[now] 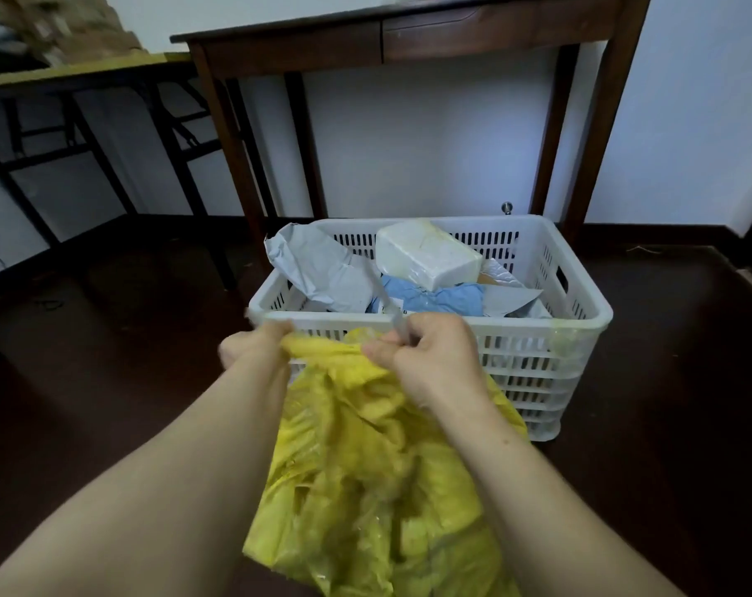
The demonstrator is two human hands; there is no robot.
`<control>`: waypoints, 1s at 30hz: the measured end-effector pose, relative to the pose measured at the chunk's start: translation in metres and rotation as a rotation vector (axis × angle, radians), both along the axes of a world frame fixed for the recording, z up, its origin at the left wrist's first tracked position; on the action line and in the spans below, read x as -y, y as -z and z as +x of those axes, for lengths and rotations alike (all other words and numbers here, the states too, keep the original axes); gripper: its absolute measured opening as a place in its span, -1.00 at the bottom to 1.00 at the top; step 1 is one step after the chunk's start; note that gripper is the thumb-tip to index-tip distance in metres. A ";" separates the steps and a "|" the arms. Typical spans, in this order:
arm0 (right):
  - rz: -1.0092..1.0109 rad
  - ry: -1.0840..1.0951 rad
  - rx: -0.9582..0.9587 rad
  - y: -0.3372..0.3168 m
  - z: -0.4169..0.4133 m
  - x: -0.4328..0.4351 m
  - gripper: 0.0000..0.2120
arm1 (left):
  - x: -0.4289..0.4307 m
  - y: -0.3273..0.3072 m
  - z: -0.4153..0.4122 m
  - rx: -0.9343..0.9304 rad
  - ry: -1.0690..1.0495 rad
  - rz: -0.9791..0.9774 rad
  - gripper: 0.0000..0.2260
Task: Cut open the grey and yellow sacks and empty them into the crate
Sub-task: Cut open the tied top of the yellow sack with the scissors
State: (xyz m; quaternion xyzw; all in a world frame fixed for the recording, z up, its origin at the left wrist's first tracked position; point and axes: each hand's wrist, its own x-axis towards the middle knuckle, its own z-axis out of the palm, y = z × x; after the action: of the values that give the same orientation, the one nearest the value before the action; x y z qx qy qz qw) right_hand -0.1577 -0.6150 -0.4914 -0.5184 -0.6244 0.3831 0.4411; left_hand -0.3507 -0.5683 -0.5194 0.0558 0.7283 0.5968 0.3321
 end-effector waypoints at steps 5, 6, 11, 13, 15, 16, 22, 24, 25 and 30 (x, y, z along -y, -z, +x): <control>-0.117 0.039 -0.161 0.005 0.022 -0.010 -0.78 | 0.003 -0.001 -0.013 0.041 0.103 0.050 -0.65; -0.115 0.080 -0.071 0.005 0.028 -0.012 -0.80 | 0.005 -0.004 -0.008 0.099 0.095 0.091 -0.72; 0.078 0.189 0.754 -0.005 0.048 -0.013 -0.58 | 0.018 -0.012 0.036 0.544 0.368 0.391 -0.75; 0.187 0.129 0.506 -0.012 0.040 -0.013 -0.79 | 0.021 -0.021 0.055 0.663 0.384 0.506 -0.76; 0.013 -0.026 0.153 -0.014 0.032 -0.012 -0.83 | 0.022 -0.032 0.068 0.704 0.380 0.553 -0.79; -0.089 -0.118 0.063 -0.011 0.029 -0.010 -0.76 | 0.021 -0.035 0.072 0.705 0.381 0.557 -0.79; -0.427 -0.128 -0.497 0.025 0.040 -0.015 -0.77 | 0.024 -0.042 0.083 0.691 0.390 0.491 -0.68; -0.550 -0.250 -0.648 0.026 0.053 -0.018 -0.80 | 0.022 -0.041 0.086 0.705 0.366 0.485 -0.67; -0.557 -0.286 -0.661 0.025 0.059 -0.019 -0.78 | 0.022 -0.041 0.089 0.699 0.364 0.479 -0.67; -0.494 -0.001 -0.627 0.019 0.057 -0.030 -0.77 | 0.025 -0.044 0.115 0.531 0.413 0.495 -0.66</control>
State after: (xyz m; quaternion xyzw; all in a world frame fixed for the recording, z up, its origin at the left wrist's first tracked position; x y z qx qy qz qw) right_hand -0.1007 -0.5848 -0.5102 -0.4665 -0.3485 0.6617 0.4723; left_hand -0.2356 -0.5936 -0.4756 0.1231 0.4255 0.6682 0.5977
